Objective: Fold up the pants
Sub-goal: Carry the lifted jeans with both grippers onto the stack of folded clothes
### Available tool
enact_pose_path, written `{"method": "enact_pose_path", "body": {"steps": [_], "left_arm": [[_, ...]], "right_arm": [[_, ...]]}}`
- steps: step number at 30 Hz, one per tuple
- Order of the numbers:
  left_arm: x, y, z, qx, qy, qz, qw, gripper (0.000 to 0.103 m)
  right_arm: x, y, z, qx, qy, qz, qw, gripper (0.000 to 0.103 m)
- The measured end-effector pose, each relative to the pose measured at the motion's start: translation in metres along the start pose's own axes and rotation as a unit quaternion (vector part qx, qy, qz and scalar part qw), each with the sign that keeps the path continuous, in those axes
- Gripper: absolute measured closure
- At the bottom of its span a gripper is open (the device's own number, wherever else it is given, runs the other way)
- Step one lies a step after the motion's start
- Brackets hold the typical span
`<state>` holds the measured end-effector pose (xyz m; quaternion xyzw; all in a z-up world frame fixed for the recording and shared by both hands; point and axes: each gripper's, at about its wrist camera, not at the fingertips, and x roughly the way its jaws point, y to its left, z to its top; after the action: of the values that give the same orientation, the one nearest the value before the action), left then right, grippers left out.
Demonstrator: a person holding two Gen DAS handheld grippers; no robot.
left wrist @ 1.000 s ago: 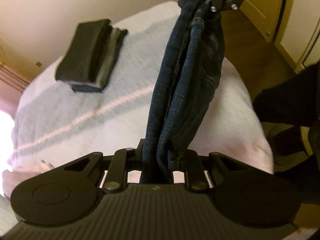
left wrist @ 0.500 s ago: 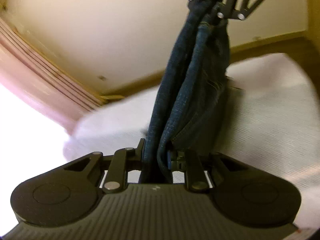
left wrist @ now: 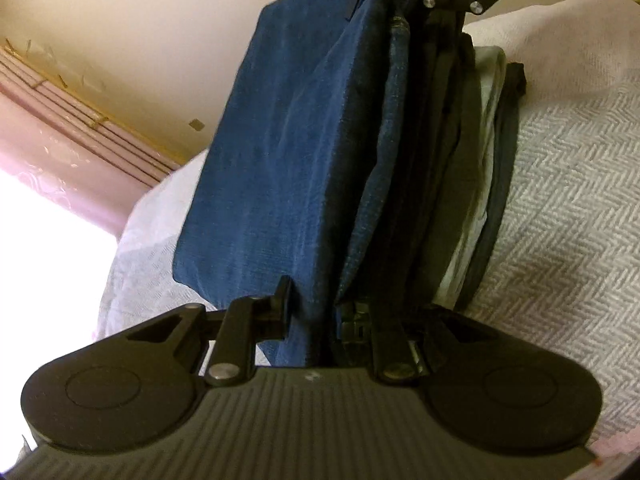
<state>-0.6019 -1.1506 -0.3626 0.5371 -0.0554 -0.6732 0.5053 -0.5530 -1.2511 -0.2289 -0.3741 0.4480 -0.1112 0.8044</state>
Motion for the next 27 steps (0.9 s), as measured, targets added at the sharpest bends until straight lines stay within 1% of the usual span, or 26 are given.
{"method": "enact_pose_path", "body": {"steps": [1,3,4,6,8,9,11,12,14,15,17,18,19,21,22,24,25,26,27], "left_arm": [[-0.001,0.002,0.003,0.002,0.0,-0.001,1.0,0.086],[-0.008,0.007,0.008,0.012,-0.01,0.01,0.9998,0.087],[-0.003,0.021,0.018,0.017,-0.016,0.014,0.9996,0.087],[-0.002,0.023,0.019,0.026,-0.025,0.019,0.9991,0.086],[0.014,0.017,0.016,0.034,-0.018,0.005,0.9993,0.086],[0.022,0.011,0.013,0.035,-0.01,-0.004,0.9993,0.086],[0.032,0.002,0.009,0.038,0.0,-0.007,0.9993,0.086],[0.028,0.002,0.004,0.036,0.003,-0.004,0.9993,0.086],[0.017,0.012,0.011,0.037,-0.009,0.017,0.9991,0.086],[0.01,0.017,0.015,0.044,-0.02,0.033,0.9983,0.086],[-0.003,0.03,0.023,0.047,-0.044,0.064,0.9958,0.086],[0.001,0.032,0.022,0.035,-0.045,0.064,0.9963,0.086],[0.01,0.03,0.019,0.026,-0.033,0.049,0.9979,0.086],[0.031,0.017,0.009,0.03,-0.007,0.018,0.9994,0.085],[0.038,0.009,0.003,0.032,0.0,0.01,0.9994,0.084],[0.037,0.004,-0.002,0.026,-0.001,0.019,0.9995,0.081],[0.034,0.006,-0.002,0.02,-0.001,0.019,0.9996,0.078],[0.031,0.007,-0.003,0.015,0.002,0.017,0.9997,0.073],[0.027,0.009,-0.005,0.009,0.007,0.015,0.9998,0.072]], "right_arm": [[-0.001,-0.005,-0.003,0.004,0.004,-0.001,1.0,0.081],[-0.011,-0.009,0.0,0.01,0.018,-0.018,1.0,0.081],[-0.016,-0.01,0.001,0.015,0.024,-0.027,0.999,0.081],[-0.021,-0.004,0.006,0.023,0.034,-0.037,0.998,0.081],[-0.006,0.011,0.005,0.026,0.053,-0.029,0.998,0.081],[0.003,0.018,0.005,0.023,0.054,-0.03,0.998,0.081],[0.007,0.024,0.006,0.014,0.049,-0.034,0.998,0.081],[0.003,0.018,0.008,0.03,0.048,-0.035,0.998,0.081],[-0.007,0.007,0.008,0.054,0.041,-0.051,0.996,0.081],[-0.01,0.002,0.007,0.066,0.038,-0.062,0.995,0.081],[-0.006,0.002,0.008,0.087,0.039,-0.07,0.993,0.081],[0.002,0.008,0.009,0.078,0.045,-0.065,0.994,0.081],[0.009,0.016,0.009,0.066,0.049,-0.061,0.995,0.081],[0.017,0.026,0.011,0.038,0.046,-0.062,0.996,0.081],[0.016,0.026,0.012,0.037,0.042,-0.061,0.997,0.08],[0.01,0.022,0.013,0.036,0.039,-0.06,0.997,0.079],[0.008,0.021,0.012,0.03,0.039,-0.058,0.997,0.079],[0.006,0.022,0.01,0.027,0.039,-0.054,0.997,0.076],[0.003,0.021,0.01,0.026,0.04,-0.05,0.998,0.073]]}}
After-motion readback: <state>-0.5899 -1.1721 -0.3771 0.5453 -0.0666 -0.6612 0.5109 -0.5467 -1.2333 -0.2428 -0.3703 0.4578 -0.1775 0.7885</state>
